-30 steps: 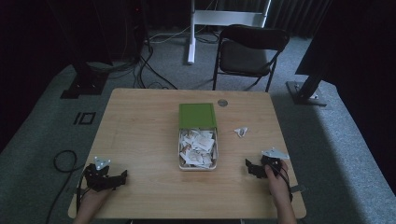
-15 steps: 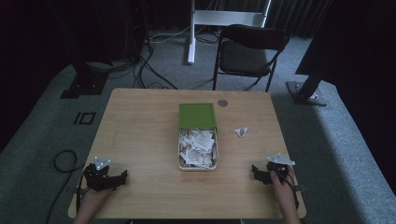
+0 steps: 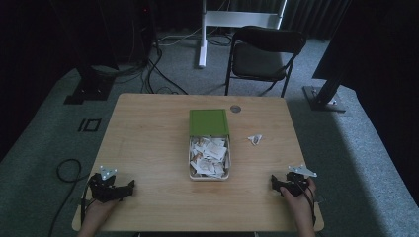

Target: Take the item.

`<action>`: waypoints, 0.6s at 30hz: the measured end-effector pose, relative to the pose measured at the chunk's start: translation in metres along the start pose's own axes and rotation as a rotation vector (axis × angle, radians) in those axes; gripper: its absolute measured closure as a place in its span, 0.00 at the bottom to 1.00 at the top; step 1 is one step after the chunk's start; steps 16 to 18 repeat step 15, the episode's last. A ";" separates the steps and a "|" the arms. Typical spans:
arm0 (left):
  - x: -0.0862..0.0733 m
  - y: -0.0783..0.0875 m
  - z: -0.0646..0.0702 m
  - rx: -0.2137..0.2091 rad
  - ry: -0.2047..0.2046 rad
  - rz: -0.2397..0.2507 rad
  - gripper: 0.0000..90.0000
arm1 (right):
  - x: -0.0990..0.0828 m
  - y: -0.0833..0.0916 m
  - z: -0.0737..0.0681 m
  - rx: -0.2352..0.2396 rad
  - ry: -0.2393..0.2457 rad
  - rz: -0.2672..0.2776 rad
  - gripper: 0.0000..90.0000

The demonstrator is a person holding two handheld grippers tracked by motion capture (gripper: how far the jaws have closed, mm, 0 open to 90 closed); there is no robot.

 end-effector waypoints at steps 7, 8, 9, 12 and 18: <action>0.000 0.000 0.000 0.000 -0.001 -0.001 0.03 | 0.000 0.000 0.000 -0.016 -0.018 -0.001 0.13; 0.000 0.000 0.000 0.000 0.000 0.000 0.03 | 0.000 0.000 0.000 -0.019 -0.021 -0.001 0.13; 0.000 0.000 0.000 0.000 -0.001 -0.001 0.03 | 0.000 0.000 0.000 -0.020 -0.022 -0.001 0.13; 0.000 0.000 0.000 0.000 -0.001 0.000 0.03 | 0.000 0.000 0.000 -0.020 -0.022 -0.001 0.13; 0.000 0.000 0.000 0.000 0.000 0.000 0.03 | 0.000 0.000 0.000 -0.020 -0.022 -0.001 0.13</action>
Point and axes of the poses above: each handheld gripper's, and its own axes: y roughly backward along the jaws, x roughly out of its top, z roughly to its right, the point moved 10 cm from there along -y, roughly forward along the jaws, and after that the axes turned 2 degrees about -x, right-handed, at the moved point
